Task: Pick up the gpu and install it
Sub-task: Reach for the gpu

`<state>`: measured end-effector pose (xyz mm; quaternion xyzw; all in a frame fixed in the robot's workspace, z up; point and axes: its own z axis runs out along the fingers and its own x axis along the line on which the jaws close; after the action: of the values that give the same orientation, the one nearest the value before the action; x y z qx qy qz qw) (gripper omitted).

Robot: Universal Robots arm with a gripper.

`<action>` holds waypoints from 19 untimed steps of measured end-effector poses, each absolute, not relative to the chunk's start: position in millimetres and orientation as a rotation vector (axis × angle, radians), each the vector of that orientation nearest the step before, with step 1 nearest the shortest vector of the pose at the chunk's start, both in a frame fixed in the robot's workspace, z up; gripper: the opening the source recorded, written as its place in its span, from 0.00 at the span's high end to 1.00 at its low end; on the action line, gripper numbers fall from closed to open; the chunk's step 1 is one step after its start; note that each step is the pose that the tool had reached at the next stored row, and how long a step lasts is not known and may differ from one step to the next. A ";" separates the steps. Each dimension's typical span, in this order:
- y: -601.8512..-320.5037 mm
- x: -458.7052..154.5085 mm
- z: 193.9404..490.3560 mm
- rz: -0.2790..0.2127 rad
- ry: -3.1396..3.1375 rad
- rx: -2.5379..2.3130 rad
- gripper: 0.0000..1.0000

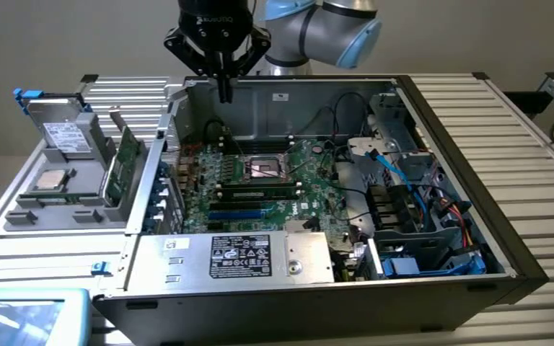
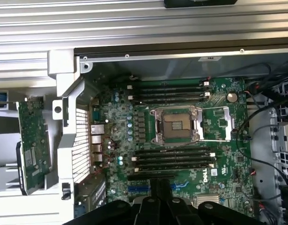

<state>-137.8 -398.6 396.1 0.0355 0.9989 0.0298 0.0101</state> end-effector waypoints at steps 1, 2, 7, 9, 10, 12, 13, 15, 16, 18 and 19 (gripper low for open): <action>-398.5 -141.1 396.1 0.093 3.118 0.111 0.88; -398.5 -144.6 396.1 0.093 3.118 0.111 0.88; -397.9 -163.5 396.1 0.093 3.118 0.111 0.88; -397.4 -170.1 396.1 0.093 3.118 0.111 0.88; -397.1 -173.3 396.1 0.093 3.118 0.111 0.88; -396.2 -179.7 396.1 0.093 3.118 0.111 0.88; -395.8 -183.5 396.1 0.093 3.118 0.111 0.88; -395.1 -191.0 396.1 0.093 3.118 0.111 0.88; -394.7 -195.3 396.1 0.093 3.118 0.111 0.88; -394.2 -204.4 396.1 0.093 3.118 0.111 0.88; -394.0 -208.9 396.1 0.093 3.118 0.111 0.88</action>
<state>-208.9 -394.0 396.1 0.0354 0.9989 0.0298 0.0101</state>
